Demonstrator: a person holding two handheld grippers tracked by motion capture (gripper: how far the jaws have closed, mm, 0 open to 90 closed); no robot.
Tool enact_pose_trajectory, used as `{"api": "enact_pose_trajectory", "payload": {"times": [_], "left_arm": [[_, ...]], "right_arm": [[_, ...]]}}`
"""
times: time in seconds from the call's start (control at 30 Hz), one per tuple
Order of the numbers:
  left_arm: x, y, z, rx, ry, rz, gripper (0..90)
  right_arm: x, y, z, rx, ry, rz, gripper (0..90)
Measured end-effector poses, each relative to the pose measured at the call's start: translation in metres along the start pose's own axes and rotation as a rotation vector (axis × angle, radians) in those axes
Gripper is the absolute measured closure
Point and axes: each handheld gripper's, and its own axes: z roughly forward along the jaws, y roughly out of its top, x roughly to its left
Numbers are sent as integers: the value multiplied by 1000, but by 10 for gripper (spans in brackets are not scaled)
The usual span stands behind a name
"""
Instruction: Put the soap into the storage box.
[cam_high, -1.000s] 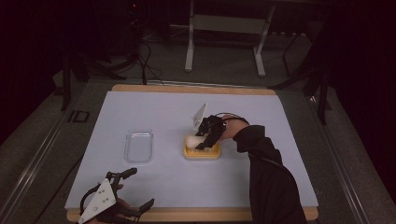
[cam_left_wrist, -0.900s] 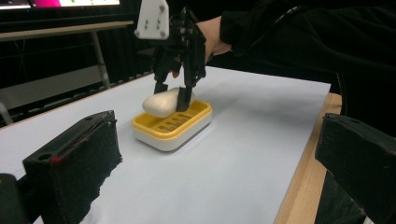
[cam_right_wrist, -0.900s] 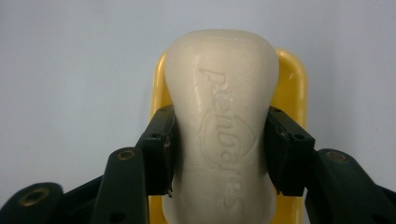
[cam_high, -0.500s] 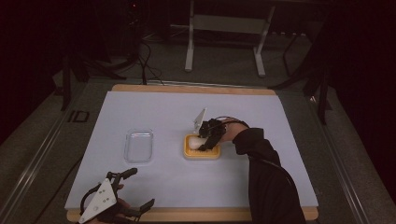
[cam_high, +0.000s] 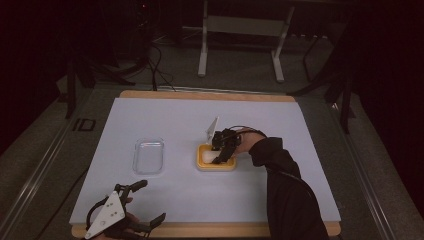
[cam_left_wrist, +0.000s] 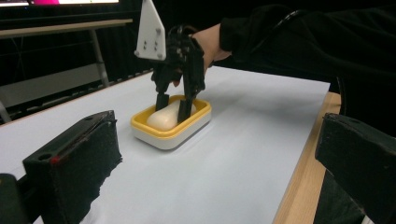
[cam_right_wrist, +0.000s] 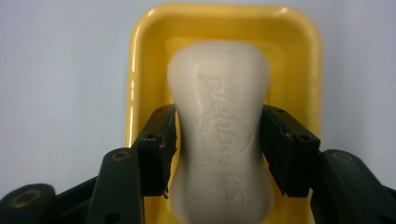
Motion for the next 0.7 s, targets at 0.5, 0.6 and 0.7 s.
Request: {"api": "enact_pose_trajectory", "payload": {"times": [0.5, 0.6, 0.7], "left_arm": [[0, 0, 1, -2, 1, -7, 1], [0, 0, 1, -1, 1, -9, 1], [0, 0, 1, -1, 2, -8, 1]], "right_arm": [[19, -2, -41, -54, -115, 104, 316], [24, -5, -42, -66, -136, 133, 256], [25, -8, -42, -70, -142, 169, 214]]}}
